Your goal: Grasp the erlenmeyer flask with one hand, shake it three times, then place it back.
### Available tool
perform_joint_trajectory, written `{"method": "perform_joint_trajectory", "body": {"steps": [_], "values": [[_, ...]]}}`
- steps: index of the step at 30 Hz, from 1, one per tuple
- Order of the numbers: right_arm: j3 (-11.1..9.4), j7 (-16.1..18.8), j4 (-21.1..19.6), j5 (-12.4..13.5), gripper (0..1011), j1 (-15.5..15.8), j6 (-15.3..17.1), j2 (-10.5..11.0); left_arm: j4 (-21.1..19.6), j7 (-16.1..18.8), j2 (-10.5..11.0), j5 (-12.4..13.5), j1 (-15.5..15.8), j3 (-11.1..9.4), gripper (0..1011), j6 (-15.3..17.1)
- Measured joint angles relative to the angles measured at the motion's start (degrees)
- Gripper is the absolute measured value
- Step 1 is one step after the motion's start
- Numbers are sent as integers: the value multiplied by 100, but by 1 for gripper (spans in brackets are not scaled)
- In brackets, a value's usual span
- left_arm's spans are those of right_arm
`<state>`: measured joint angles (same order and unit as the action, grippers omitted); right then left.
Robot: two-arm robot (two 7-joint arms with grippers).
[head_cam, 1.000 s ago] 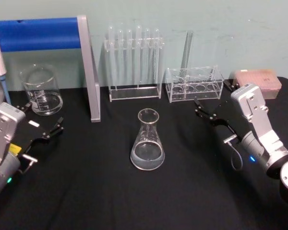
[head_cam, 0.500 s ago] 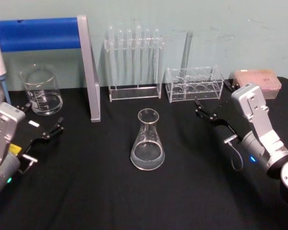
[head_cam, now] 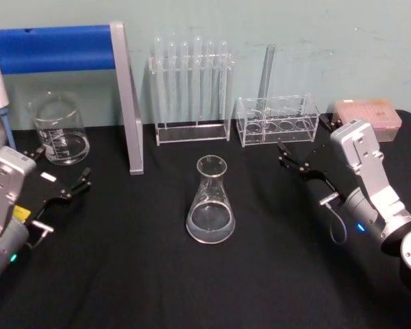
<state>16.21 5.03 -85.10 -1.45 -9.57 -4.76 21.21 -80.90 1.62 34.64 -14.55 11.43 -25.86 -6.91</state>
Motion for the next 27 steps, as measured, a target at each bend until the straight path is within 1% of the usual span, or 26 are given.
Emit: {"method": "perform_joint_trajectory", "body": {"steps": [27], "values": [[0, 0, 1, 2, 1003, 0, 0, 0, 0, 0, 0, 0, 0, 0, 1001, 0]]}}
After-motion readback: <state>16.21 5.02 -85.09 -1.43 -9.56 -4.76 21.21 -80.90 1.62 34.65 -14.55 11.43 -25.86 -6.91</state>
